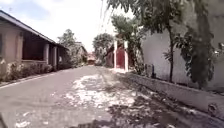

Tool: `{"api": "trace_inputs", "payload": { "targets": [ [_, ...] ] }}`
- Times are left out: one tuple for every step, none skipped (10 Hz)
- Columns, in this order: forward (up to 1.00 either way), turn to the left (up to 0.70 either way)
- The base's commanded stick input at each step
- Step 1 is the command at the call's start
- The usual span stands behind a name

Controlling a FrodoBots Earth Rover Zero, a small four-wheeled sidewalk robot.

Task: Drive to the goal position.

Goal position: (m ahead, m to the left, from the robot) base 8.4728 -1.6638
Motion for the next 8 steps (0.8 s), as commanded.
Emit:
{"api": "trace_inputs", "payload": {
  "targets": [
    [0.7,0.32],
    [0.7,0.21],
    [0.7,0.1],
    [0.7,0.0],
    [0.7,0.0],
    [0.7,0.0],
    [0.7,0.0],
    [0.7,0.0]
  ]
}}
